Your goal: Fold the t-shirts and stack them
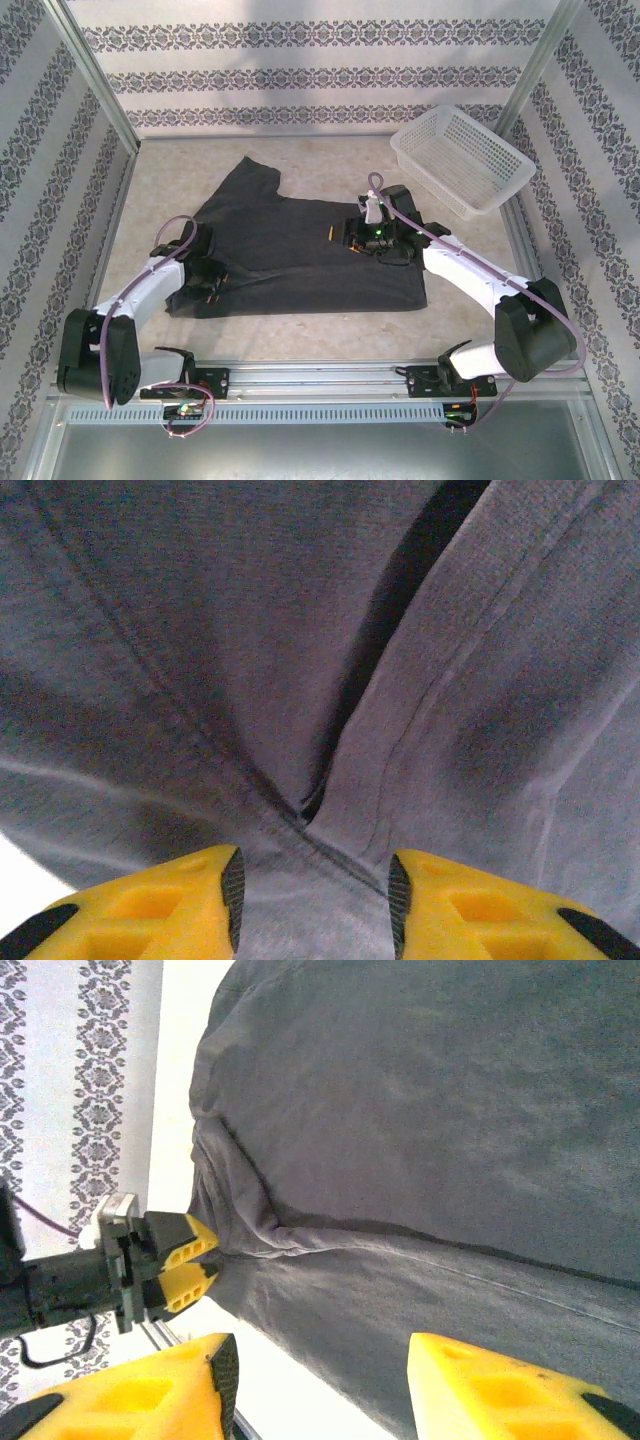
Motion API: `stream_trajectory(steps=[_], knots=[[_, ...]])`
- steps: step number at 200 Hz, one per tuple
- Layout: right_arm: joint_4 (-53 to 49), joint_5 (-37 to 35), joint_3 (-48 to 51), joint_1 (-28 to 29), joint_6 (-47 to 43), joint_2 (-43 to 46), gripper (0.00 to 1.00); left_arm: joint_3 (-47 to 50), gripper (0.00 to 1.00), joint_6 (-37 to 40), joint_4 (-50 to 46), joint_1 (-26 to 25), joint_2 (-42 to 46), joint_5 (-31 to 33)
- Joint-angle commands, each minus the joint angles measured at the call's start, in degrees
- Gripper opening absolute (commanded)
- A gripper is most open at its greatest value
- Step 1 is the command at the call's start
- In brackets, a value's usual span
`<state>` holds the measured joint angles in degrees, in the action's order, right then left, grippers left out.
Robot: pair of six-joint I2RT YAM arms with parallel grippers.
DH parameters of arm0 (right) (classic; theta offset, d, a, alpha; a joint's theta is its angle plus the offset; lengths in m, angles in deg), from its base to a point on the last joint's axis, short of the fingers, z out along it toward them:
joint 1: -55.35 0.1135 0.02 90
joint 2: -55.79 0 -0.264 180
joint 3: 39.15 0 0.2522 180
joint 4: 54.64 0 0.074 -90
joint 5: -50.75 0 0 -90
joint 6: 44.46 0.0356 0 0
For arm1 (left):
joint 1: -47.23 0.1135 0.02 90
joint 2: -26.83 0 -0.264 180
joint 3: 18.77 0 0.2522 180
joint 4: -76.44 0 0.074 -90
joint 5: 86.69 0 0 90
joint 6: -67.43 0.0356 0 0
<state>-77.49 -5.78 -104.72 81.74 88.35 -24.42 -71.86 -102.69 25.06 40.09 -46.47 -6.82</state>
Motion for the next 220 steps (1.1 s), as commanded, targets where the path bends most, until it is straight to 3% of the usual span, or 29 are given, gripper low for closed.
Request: stream_trajectory(steps=[1, 33, 75, 177, 220], knots=[[1.67, 1.68, -0.21, -0.03, -1.32, -0.16, 0.49, 1.27, 0.39, -3.02, 4.89, -0.67, -1.76, -0.18], [1.81, 1.51, 0.44, -0.11, -0.88, -0.61, 0.49, -0.18, 0.28, -1.96, 6.20, -0.70, -4.62, 0.46], [1.77, 1.01, 0.09, -0.22, -0.63, -1.00, 0.47, -4.43, 0.00, 1.63, 4.98, -1.26, -6.80, 2.96], [1.69, 1.04, 1.94, -4.21, 1.30, -0.74, 0.43, -37.20, 0.00, 29.23, -9.11, -9.02, -32.29, 9.05], [1.55, 2.03, 2.87, -5.17, 1.57, -0.94, 0.43, -44.52, 0.00, 34.98, -15.59, -11.84, -39.20, 11.35]])
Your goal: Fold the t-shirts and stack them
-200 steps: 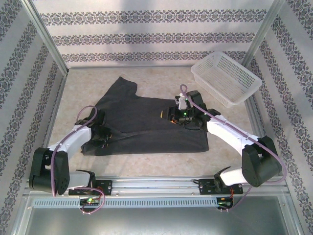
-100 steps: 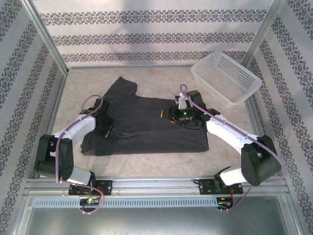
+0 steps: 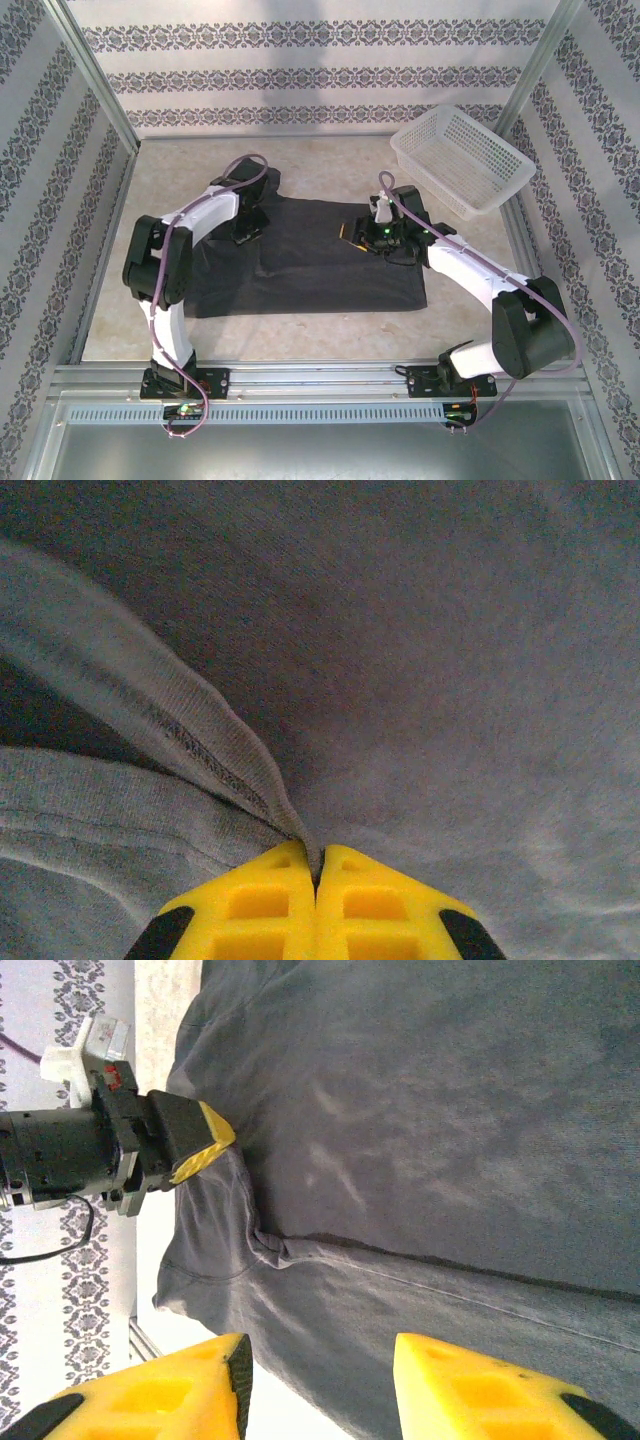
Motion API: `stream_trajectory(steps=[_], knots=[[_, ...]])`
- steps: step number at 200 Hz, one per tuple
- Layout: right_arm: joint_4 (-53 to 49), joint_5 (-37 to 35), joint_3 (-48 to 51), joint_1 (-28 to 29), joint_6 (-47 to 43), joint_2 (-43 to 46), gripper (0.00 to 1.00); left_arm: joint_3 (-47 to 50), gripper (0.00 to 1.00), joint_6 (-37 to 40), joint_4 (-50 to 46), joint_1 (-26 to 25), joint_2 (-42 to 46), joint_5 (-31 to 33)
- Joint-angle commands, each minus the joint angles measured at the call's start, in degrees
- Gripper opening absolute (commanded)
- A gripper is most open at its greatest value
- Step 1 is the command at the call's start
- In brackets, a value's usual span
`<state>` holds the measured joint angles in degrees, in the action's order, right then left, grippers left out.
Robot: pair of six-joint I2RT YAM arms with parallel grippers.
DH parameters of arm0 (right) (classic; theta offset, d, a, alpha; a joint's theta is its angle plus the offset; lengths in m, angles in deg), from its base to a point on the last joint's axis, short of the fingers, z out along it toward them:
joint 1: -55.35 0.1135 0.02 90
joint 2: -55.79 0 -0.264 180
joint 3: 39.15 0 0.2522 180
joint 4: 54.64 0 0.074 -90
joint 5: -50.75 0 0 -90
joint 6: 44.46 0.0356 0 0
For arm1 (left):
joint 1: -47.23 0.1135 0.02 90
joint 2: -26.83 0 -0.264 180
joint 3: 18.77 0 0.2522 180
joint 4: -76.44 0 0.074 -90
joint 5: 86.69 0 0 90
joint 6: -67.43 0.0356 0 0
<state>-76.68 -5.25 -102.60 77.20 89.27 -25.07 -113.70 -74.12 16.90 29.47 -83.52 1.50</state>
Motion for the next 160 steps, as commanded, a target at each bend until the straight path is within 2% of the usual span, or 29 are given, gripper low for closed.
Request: stream_trajectory(steps=[1, 13, 21, 35, 41, 49, 66, 78, 114, 135, 160], knots=[[0.73, 1.51, 0.79, -0.64, 0.70, -0.32, 0.43, -2.73, 0.00, 6.53, -7.46, -1.27, -2.20, 3.03], [0.95, 1.62, 0.93, -0.70, 0.79, -0.44, 0.43, -3.15, 0.04, 7.42, -7.66, -1.50, -2.57, 3.47], [0.98, 1.64, 0.91, -0.76, 0.81, -0.58, 0.43, -3.65, 0.16, 8.06, -7.47, -1.72, -2.54, 3.47], [0.84, 1.20, 1.01, -0.77, 0.69, -0.70, 0.43, -4.40, 0.44, 9.03, -6.52, -2.41, -1.28, 5.37], [0.56, 0.75, 1.13, -0.80, 0.64, -0.70, 0.43, -4.52, 0.50, 9.09, -6.00, -2.74, -0.12, 6.38], [0.27, 0.06, 1.38, -0.98, 0.74, -0.55, 0.42, -4.11, 0.53, 8.85, -4.91, -2.96, 1.86, 7.78], [-0.05, -1.80, 3.07, -1.81, 1.69, 0.03, 0.41, 0.00, 0.55, 6.43, -1.31, -2.88, 8.43, 10.08], [-0.90, -4.14, 4.75, -2.76, 3.04, 0.76, 0.39, 4.66, 0.52, 4.06, 1.68, -2.42, 13.69, 9.94], [-7.40, -8.88, 8.33, -7.60, 5.57, 0.54, 0.28, 20.69, 0.34, -3.44, 7.31, 3.23, 23.14, 1.16], [-9.50, -10.18, 8.37, -9.44, 5.06, 0.10, 0.26, 25.53, 0.33, -3.02, 14.05, 5.08, 23.87, -3.97], [-10.21, -10.77, 7.26, -9.77, 4.77, -0.82, 0.26, 24.18, 0.33, -0.30, 18.41, 4.74, 19.34, -7.39]])
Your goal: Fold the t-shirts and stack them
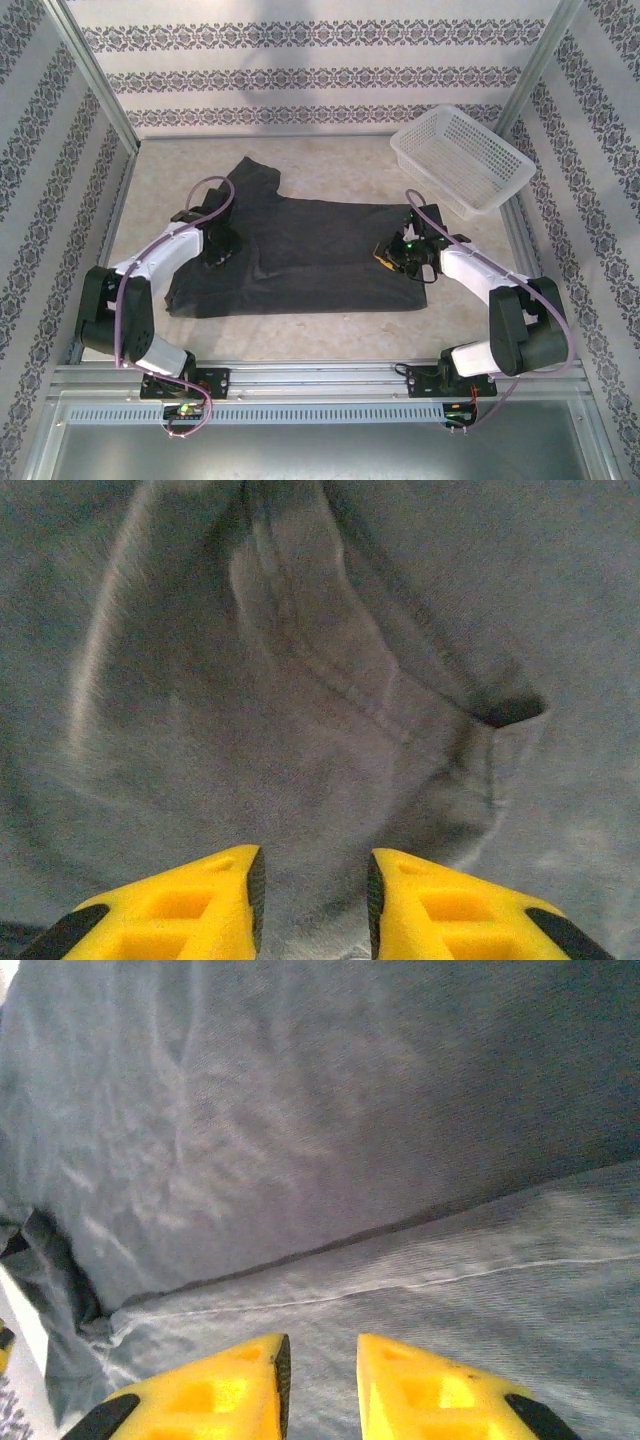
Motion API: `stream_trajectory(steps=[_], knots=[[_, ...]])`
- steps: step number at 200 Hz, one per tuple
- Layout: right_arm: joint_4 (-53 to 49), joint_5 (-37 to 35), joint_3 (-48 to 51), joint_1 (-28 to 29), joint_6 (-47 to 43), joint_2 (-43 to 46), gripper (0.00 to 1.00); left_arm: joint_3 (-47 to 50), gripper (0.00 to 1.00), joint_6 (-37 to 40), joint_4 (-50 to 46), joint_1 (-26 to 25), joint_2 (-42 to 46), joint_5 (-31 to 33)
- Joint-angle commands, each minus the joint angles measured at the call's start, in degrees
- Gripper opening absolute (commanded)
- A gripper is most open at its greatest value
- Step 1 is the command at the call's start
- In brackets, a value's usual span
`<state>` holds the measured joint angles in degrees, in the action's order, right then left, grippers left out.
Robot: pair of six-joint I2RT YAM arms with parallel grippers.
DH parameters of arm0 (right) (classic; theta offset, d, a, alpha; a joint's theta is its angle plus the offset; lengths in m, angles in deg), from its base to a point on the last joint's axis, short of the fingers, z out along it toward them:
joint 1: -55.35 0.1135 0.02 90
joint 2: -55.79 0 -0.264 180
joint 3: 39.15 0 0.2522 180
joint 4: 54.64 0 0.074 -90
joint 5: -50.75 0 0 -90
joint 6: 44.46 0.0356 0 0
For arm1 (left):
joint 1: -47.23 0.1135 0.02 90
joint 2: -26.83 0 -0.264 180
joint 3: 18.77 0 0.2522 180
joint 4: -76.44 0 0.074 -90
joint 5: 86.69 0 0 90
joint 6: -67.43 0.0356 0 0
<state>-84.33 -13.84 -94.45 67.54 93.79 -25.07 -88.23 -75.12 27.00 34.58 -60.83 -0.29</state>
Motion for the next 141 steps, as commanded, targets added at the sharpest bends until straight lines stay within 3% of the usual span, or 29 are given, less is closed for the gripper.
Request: stream_trajectory(steps=[1, 57, 88, 116, 141], knots=[[-2.54, -2.15, -0.95, -0.08, 0.25, -0.89, 0.26, -1.40, 0.33, 0.88, 8.24, -0.41, -3.59, -5.57], [-2.97, -2.06, -1.57, -0.10, 0.48, -0.07, 0.26, -5.75, 0.33, 4.63, 10.15, -2.59, -12.36, -5.92], [-2.69, -1.89, -0.41, -0.14, 0.60, 1.16, 0.26, -6.83, 0.22, 5.11, 11.58, -4.97, -14.83, -6.42], [-2.28, -1.51, 0.36, -0.21, 0.61, 1.02, 0.26, -9.27, 0.06, 7.02, 8.79, -7.40, -16.55, -5.28], [-2.03, -1.16, 0.27, -0.23, 0.70, 0.36, 0.26, -8.89, 0.03, 7.49, 7.73, -8.07, -17.93, -5.35]])
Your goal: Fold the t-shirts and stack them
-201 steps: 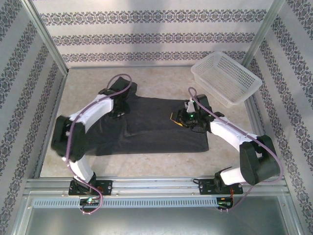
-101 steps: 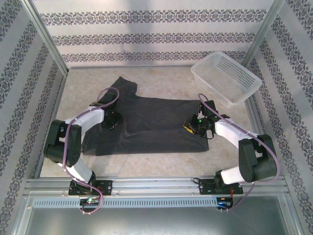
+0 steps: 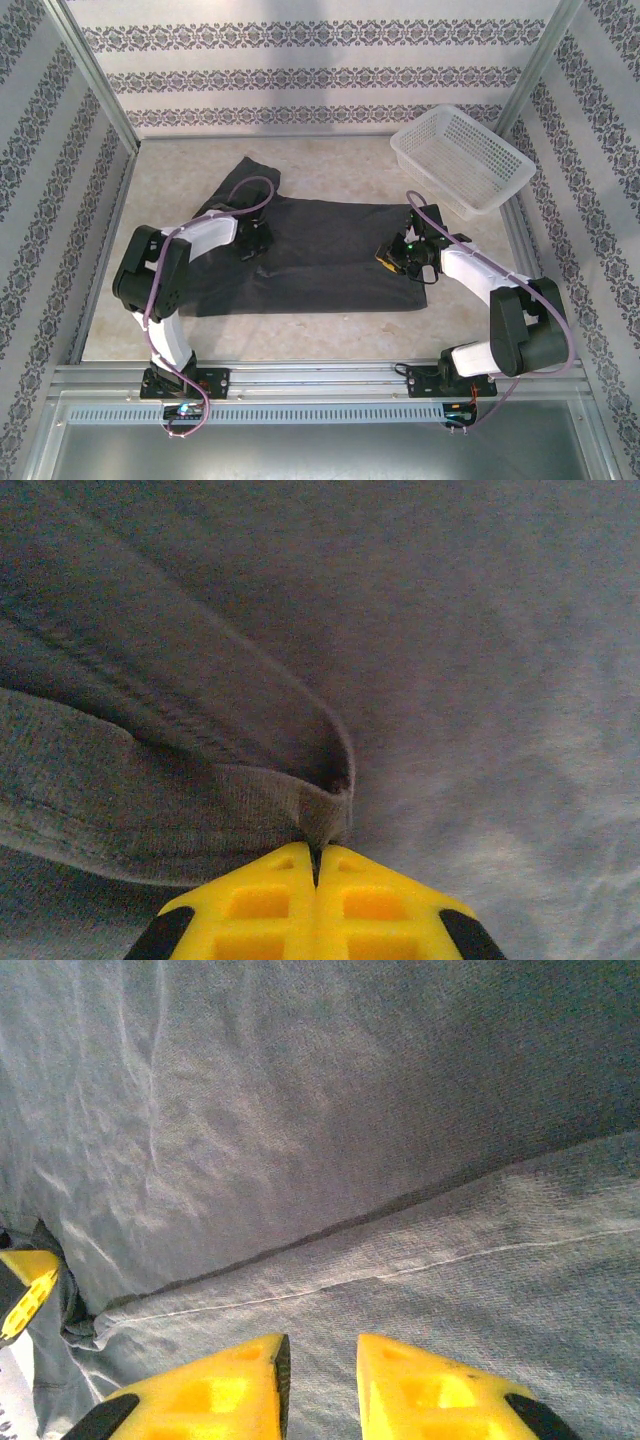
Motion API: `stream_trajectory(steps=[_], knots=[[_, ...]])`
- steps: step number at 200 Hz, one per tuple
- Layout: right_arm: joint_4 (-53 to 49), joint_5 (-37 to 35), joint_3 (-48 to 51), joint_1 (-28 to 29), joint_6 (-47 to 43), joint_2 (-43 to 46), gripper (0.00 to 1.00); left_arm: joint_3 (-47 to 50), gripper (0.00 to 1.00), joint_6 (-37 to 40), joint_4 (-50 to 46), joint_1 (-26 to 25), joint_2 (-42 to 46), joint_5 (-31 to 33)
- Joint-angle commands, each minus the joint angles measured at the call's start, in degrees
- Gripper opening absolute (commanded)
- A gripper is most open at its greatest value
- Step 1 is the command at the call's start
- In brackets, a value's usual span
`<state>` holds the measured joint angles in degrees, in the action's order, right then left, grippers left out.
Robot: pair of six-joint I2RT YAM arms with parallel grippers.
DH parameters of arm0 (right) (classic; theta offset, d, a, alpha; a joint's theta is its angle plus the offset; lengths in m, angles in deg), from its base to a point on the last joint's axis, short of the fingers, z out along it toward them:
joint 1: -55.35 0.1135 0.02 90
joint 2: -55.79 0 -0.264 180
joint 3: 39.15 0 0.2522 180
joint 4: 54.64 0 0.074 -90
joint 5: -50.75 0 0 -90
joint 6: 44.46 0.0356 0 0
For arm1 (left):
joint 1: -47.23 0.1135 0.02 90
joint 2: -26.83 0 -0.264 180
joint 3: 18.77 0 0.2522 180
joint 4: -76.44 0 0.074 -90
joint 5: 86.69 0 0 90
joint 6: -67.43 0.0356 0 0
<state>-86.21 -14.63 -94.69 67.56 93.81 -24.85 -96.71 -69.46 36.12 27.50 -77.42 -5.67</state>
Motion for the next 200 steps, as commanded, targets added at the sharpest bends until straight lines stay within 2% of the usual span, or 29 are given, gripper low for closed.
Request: stream_trajectory(steps=[1, 28, 39, 57, 70, 89, 124, 165, 183, 200], knots=[[-0.18, -0.37, 0.54, -0.30, 0.68, 0.09, 0.26, -0.32, 0.03, 1.82, -1.34, -0.96, -1.28, 0.02], [-0.49, -0.60, 0.19, -0.36, 0.42, -0.23, 0.26, 1.30, 0.05, 3.16, 2.80, -1.02, 0.72, -2.52], [-1.17, -1.28, 0.27, -0.57, 0.40, -0.31, 0.26, 2.15, 0.15, 3.72, 4.79, -1.31, 3.11, -2.31], [-2.18, -2.92, 1.01, -1.25, 0.69, 0.10, 0.27, 1.36, 0.42, 3.84, 1.57, -1.45, 7.24, 2.29], [-2.89, -4.15, 1.64, -1.86, 0.95, 0.54, 0.27, 1.13, 0.49, 2.50, -2.73, -1.28, 10.50, 6.71], [-4.08, -5.54, 1.97, -2.58, 1.13, 0.64, 0.27, 4.10, 0.48, -1.79, -5.95, 0.09, 16.04, 9.48], [-8.48, -8.89, 0.90, -2.72, 1.64, -1.78, 0.27, 14.50, 0.39, -8.08, -6.24, 7.10, 23.21, 5.39], [-18.24, -13.56, -3.95, -1.62, 0.12, -8.86, 0.33, 21.76, 0.36, -11.41, -4.90, 18.93, 20.99, 0.02], [-19.41, -12.00, -4.72, -1.06, 0.67, -11.07, 0.34, 22.57, 0.36, -12.78, -6.15, 21.24, 17.77, -0.61], [-20.02, -10.95, -4.52, 0.06, 1.65, -11.09, 0.34, 24.20, 0.36, -14.68, -8.13, 22.18, 18.64, 1.46]])
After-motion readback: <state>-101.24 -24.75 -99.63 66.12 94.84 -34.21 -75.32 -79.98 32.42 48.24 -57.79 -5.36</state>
